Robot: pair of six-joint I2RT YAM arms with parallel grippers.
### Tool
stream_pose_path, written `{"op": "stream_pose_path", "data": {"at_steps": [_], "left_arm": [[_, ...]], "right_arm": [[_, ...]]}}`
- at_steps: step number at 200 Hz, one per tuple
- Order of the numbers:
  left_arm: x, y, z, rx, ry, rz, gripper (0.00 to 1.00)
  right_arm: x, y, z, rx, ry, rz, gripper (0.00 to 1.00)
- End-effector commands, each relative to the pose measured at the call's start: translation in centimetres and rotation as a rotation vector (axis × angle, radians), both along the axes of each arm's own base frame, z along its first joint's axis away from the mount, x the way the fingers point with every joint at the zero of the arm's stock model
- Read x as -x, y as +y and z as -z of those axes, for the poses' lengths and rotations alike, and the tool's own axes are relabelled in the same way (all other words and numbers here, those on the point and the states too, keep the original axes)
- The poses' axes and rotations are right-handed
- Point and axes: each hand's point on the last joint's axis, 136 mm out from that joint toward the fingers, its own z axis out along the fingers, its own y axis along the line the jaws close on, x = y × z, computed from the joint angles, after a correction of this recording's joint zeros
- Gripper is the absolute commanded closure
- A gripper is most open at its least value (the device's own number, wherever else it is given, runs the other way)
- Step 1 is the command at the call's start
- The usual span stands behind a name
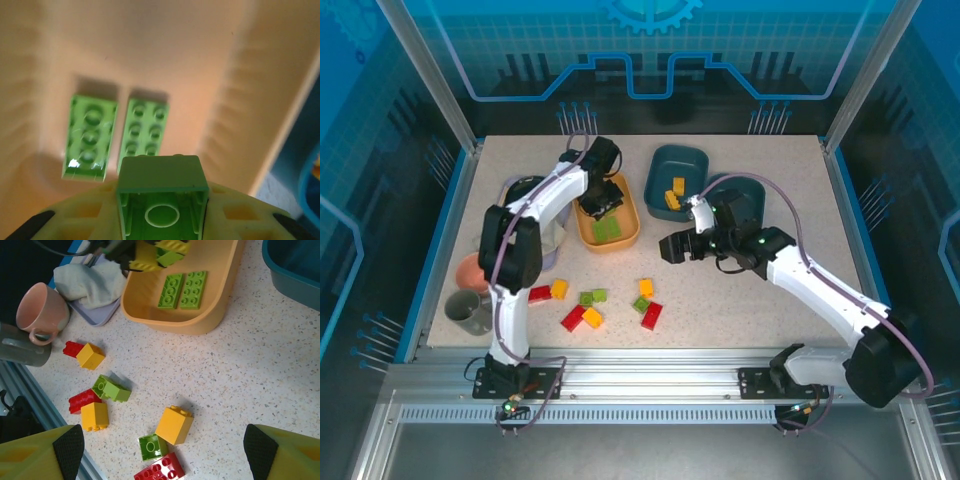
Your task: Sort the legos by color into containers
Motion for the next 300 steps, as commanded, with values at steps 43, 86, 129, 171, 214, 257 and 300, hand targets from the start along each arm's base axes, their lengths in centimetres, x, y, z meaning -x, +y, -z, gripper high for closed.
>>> {"op": "stream_pose_path", "data": {"at_steps": [43, 86, 129, 171, 214, 257, 300], "left_arm": [[-2.8, -1.4, 3.2, 0.076, 0.052, 0.046, 0.65], [-2.9, -1.0, 3.2, 0.076, 0.049, 0.054, 0.42], [-2.1, -0.7, -1.7, 0.071, -0.032, 0.056, 0.29], [3.4, -0.5, -6.7, 0.027, -0.113, 0.125, 0.24], [13.0, 0.0, -6.4, 0.039, -0.072, 0.164, 0.23], [20.3, 0.5, -5.6, 0.061, -0.072, 0.239, 0.22], [23.9, 1.7, -5.6, 0.084, -0.082, 0.305, 0.20]], "right_arm": [[-1.0, 0.0, 2.2, 0.040, 0.067, 0.025, 0.15], [0.5, 0.8, 4.8, 0.142, 0.124, -0.065, 0.17], [4.7, 2.4, 6.7, 0.314, 0.130, -0.264, 0.18], [9.9, 3.1, 9.1, 0.445, 0.239, -0.395, 0.15], [11.7, 4.0, 11.6, 0.462, 0.418, -0.248, 0.05], [12.0, 5.2, 13.7, 0.532, 0.446, -0.081, 0.06], [12.5, 5.5, 16.6, 0.657, 0.470, 0.095, 0.09]]}}
